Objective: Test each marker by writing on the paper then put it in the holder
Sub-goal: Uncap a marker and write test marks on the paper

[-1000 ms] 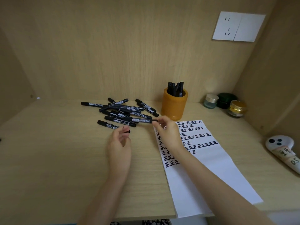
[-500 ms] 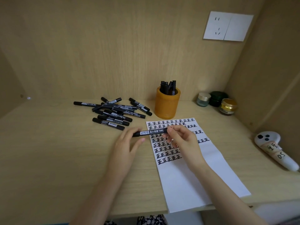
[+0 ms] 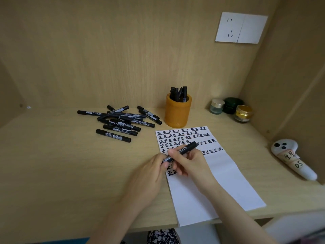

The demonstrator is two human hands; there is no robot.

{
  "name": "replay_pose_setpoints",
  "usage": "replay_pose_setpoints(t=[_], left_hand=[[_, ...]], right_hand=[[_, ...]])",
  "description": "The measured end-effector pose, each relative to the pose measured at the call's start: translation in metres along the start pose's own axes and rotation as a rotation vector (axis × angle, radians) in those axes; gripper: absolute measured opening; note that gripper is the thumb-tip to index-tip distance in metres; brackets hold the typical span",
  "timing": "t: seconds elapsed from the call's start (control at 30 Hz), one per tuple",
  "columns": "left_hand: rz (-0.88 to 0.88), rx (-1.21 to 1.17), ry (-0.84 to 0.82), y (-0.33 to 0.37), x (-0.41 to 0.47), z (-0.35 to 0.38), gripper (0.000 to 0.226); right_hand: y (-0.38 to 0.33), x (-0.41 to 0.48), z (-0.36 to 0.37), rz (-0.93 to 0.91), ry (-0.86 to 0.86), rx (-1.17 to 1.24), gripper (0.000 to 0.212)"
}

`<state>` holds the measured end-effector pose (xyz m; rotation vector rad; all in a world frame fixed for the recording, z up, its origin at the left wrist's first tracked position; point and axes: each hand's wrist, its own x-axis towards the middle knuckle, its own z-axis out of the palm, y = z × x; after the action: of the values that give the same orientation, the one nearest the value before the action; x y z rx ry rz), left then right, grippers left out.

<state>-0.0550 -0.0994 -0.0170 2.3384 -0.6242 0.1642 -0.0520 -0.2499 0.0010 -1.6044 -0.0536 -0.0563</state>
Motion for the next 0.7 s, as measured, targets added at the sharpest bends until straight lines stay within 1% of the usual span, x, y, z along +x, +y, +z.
replay_pose_setpoints(t=[0.13,0.23,0.3,0.37,0.43,0.53,0.6,0.7], left_hand=[[-0.006,-0.083,-0.012,0.002,-0.002,-0.001,0.013],[-0.035,-0.213,-0.02,0.002,-0.003,-0.001,0.019],[-0.056,-0.356,-0.04,0.001,-0.002,0.0,0.031],[-0.059,-0.412,-0.067,0.002,-0.003,-0.001,0.03],[-0.065,-0.382,-0.072,0.004,-0.004,-0.002,0.024],[-0.134,-0.374,-0.027,0.004,-0.007,-0.005,0.032],[-0.165,-0.351,-0.015,0.0,-0.009,-0.006,0.032],[-0.2,-0.305,-0.062,-0.004,-0.014,-0.004,0.018]], right_hand=[[-0.003,-0.004,0.001,-0.05,-0.058,-0.036,0.038],[-0.005,-0.006,-0.002,-0.08,-0.083,-0.004,0.035],[-0.005,-0.008,-0.005,-0.105,-0.111,-0.002,0.029],[-0.004,-0.009,-0.006,-0.111,-0.104,0.018,0.024],[-0.004,-0.01,-0.009,-0.1,-0.039,0.063,0.024],[-0.008,-0.007,-0.022,-0.061,0.14,0.13,0.025],[-0.009,-0.003,-0.04,-0.031,0.237,0.159,0.023],[-0.001,0.001,-0.063,0.038,0.321,0.142,0.022]])
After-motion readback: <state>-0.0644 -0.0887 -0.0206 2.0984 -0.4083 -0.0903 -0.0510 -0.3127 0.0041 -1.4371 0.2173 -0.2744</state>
